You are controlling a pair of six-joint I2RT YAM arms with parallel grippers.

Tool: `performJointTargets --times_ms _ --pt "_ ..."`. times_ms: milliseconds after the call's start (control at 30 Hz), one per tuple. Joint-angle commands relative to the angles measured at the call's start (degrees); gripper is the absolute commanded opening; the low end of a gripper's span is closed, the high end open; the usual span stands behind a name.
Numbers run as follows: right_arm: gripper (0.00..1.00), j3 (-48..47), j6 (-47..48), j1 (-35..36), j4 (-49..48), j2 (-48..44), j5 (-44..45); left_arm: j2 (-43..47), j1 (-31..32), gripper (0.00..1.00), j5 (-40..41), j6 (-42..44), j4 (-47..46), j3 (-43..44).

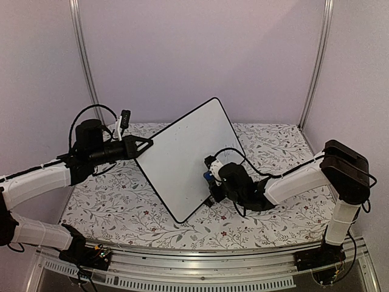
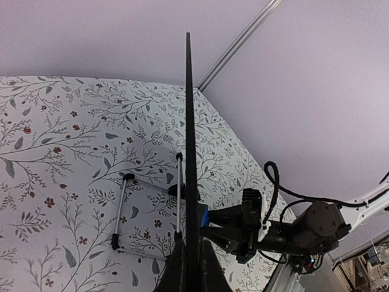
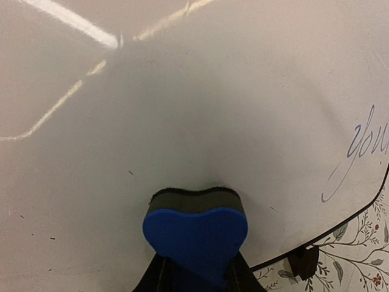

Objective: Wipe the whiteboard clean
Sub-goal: Erase the whiteboard on the whiteboard stand.

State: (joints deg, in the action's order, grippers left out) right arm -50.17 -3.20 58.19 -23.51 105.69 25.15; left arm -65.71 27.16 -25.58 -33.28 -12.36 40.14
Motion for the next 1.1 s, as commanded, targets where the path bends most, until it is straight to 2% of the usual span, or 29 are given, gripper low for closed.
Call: performJointTargets --times_ms 0,600,1067 --pt "0.00 -0.1 0.7 0.8 0.8 -0.7 -0.6 -0.2 1.9 0.00 -6.5 1.3 -1.6 1.3" --pt "0.00 -3.3 1.8 14.1 0.6 2.1 -0.6 -0.2 1.9 0.00 -6.8 1.1 -1.7 1.3" --pt "0.00 -8.3 2.6 17.6 1.7 6.5 -2.4 0.1 2.0 0.00 -6.8 1.1 -1.6 1.3"
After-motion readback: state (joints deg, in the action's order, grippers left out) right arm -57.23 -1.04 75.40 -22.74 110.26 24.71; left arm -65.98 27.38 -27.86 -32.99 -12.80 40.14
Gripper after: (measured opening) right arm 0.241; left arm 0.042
